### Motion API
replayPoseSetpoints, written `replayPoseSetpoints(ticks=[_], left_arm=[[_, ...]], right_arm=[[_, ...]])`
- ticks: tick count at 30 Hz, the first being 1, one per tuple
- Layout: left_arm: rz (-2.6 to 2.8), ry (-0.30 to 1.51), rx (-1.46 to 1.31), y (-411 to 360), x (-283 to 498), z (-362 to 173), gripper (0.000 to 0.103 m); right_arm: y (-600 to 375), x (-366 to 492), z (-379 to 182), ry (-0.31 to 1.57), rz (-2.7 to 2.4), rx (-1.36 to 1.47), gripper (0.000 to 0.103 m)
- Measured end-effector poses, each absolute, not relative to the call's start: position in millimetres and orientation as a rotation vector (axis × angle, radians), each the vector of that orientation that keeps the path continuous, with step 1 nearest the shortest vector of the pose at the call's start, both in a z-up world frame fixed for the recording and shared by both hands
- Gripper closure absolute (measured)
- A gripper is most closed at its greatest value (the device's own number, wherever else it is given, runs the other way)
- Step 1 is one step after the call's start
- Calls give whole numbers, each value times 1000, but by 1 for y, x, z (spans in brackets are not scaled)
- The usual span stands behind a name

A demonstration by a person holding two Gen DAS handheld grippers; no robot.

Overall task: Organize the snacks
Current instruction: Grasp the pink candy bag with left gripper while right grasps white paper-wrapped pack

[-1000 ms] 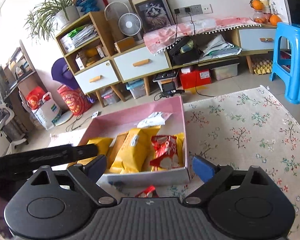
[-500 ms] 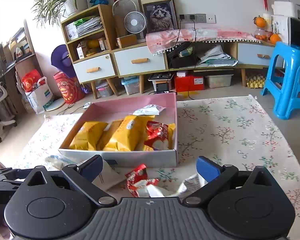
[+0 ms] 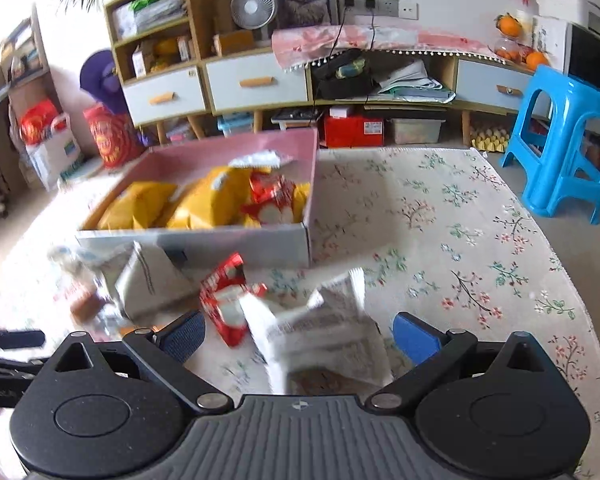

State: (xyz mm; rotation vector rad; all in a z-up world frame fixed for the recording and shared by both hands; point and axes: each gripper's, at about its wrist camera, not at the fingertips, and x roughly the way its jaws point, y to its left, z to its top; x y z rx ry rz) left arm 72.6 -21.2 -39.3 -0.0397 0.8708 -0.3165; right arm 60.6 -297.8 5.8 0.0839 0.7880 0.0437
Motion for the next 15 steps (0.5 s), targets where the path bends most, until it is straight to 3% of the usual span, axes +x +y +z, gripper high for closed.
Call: replayPoseSetpoints(ticks=[15], left_arm=[[-252, 879, 30, -42, 60, -46, 11]], right_arm=[[-298, 67, 1, 657, -24, 92, 10]])
